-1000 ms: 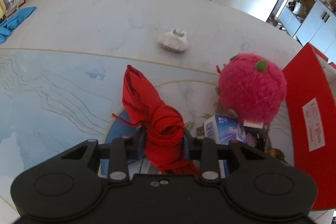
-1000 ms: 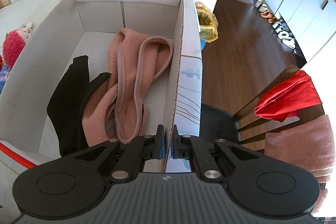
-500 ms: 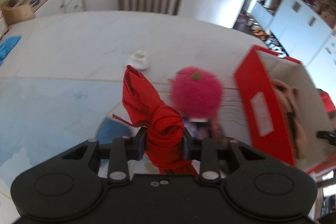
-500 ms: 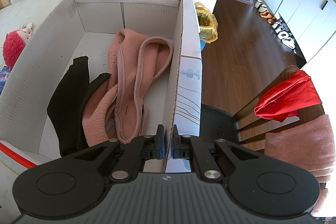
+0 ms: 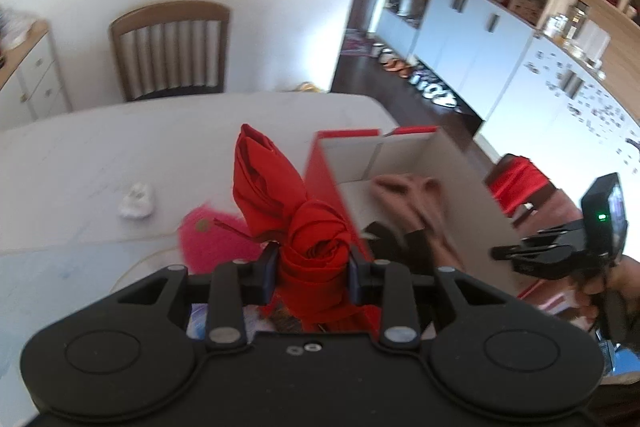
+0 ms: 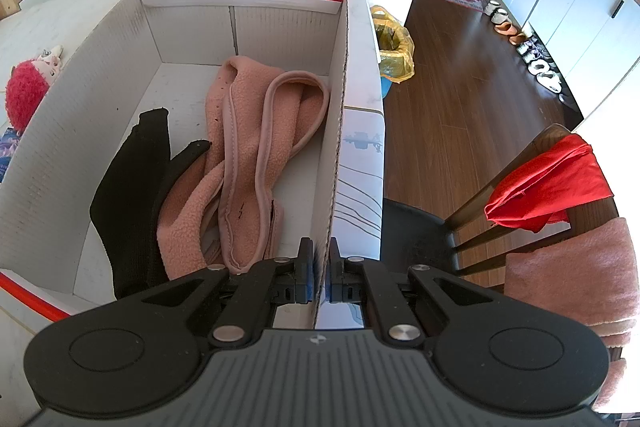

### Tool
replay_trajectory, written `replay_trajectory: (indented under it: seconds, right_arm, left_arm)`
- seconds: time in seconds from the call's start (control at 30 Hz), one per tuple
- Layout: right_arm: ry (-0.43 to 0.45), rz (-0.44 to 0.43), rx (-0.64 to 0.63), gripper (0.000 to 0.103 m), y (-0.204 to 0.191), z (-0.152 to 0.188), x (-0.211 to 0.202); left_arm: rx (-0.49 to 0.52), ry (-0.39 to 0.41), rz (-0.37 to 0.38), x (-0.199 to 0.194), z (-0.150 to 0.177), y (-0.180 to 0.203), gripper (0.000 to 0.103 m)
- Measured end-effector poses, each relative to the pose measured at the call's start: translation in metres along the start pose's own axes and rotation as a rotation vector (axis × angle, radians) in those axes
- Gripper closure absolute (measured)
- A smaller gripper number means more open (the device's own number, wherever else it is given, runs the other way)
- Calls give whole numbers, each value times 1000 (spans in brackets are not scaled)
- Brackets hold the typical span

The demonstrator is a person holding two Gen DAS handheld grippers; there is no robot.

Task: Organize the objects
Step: 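Carry the red cloth into the shoebox and open the left gripper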

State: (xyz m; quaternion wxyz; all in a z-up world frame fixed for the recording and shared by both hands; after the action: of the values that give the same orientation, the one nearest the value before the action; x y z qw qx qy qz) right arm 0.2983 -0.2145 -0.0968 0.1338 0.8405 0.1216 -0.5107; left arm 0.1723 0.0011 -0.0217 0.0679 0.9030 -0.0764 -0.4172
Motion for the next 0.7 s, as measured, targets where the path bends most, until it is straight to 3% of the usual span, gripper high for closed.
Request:
replay_trajectory:
  seconds: [0.27,0.7]
  right_arm:
    - [4,-6,4,98,-1,-1,0]
    - [11,-24,27,98,2,0,-1]
  left_arm:
    - [82,10,78,23,-24,51,72]
    - [187,-73,142,93,-34,121,72]
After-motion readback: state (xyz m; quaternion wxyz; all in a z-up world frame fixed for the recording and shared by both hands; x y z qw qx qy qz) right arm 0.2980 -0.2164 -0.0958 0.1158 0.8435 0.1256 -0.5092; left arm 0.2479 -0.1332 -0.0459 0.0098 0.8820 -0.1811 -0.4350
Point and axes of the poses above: each gripper's, at about its wrist camera, not at the fingertips, and x roughly the way its jaws point, y to its right, z to its underside, the point moved 6 cm from there along x, roughly the way its jaws point, and after that the axes turned 2 degrees about z, right-handed, at the moved point
